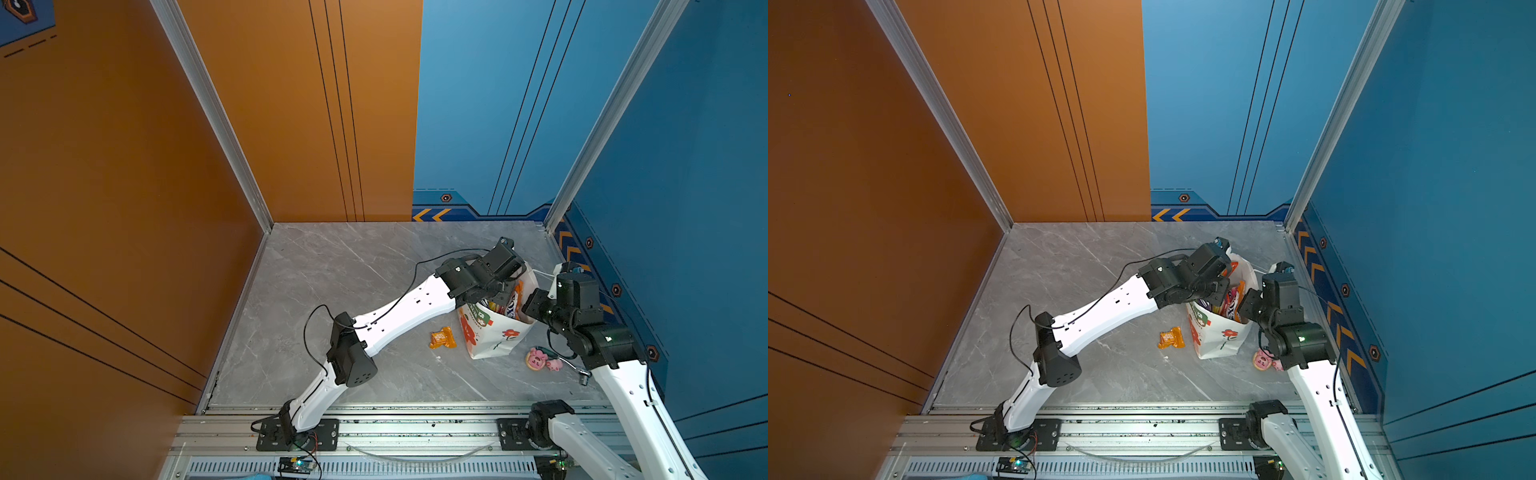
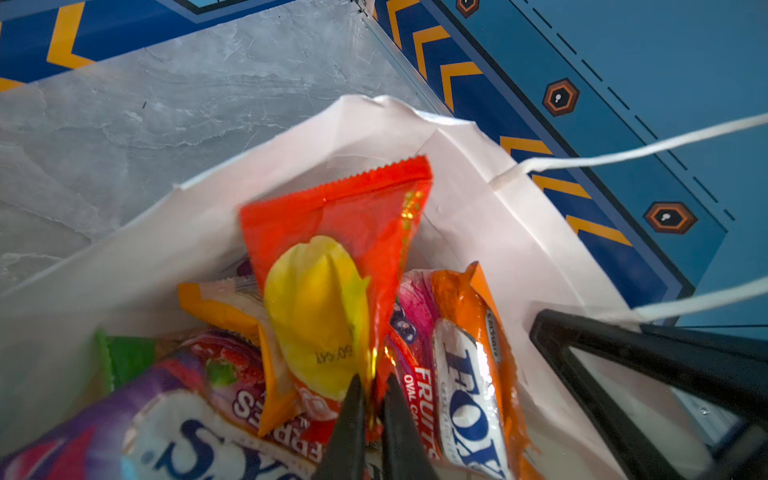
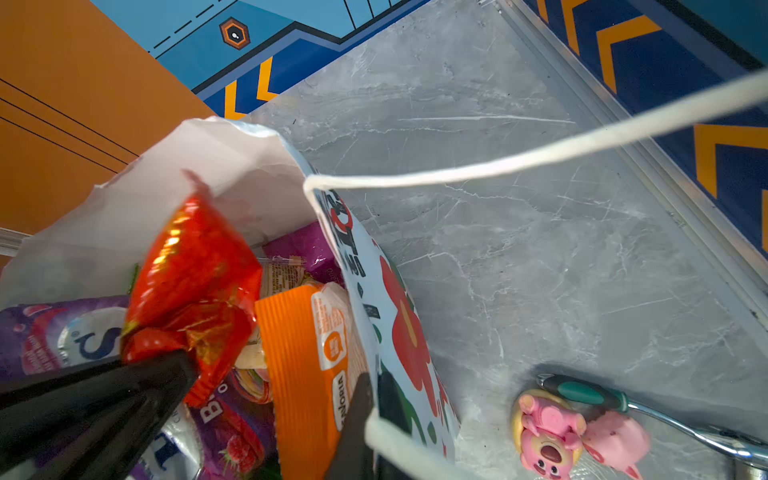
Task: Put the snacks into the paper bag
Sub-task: 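Lower the red-yellow packet into the bag and open the left gripper, then withdraw the left gripper and move it over the small orange packet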
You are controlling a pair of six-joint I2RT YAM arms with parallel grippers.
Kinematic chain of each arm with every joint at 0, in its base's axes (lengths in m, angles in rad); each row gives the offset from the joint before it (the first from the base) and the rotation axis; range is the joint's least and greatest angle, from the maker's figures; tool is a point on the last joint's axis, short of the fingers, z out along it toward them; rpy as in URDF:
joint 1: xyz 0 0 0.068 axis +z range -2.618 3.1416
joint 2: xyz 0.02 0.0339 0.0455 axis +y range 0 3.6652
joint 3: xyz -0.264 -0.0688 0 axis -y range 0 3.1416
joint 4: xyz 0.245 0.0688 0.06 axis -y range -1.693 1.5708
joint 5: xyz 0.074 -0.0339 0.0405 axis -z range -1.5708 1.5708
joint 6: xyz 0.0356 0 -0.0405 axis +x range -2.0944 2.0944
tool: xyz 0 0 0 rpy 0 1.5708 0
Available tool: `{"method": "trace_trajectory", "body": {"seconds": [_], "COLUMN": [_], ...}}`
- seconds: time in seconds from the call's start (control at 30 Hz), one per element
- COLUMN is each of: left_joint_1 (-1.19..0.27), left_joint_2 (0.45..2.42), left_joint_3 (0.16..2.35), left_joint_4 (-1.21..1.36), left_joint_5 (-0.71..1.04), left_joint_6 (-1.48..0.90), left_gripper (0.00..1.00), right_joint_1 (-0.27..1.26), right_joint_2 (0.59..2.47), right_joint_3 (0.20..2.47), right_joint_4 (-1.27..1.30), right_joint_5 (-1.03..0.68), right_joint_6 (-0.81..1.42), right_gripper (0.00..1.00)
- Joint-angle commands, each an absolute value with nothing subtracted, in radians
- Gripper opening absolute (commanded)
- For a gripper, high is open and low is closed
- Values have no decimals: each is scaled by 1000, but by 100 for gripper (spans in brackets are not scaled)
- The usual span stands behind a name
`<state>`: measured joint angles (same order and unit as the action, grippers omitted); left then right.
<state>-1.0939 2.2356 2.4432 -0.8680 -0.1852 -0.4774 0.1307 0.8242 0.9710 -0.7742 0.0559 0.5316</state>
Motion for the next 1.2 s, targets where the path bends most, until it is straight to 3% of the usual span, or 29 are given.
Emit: {"method": "trace_trajectory", "body": {"seconds": [0.0,0.37,0.87,0.97,1.17], "left_joint_1": [-1094,-1130,-1186,-1203,-1203], "left_joint_2": [2201,2099,1936,1846,1509], "left_joint_3": [2454,2395,2261,2136,1603], "left_joint_4": [-890,-890,-867,-800,-448], "left_joint_5": [-182,-277,-395,-485,-548], "left_joint_6": [-478,-431,-342,-326,-313], "left_gripper": [24,44,55,57,64], "right_joint_1": [133,133,133,133,132], "right_joint_2": [816,813,821,818,825], "right_joint_3": [950,948,959,964,967], "right_joint_4": [-802,-803,-805,-810,-809], "right_joint_5": [52,50,52,58,58], "right_joint_6": [543,545,542,537,534], "right_gripper": [5,5,5,5,5]}}
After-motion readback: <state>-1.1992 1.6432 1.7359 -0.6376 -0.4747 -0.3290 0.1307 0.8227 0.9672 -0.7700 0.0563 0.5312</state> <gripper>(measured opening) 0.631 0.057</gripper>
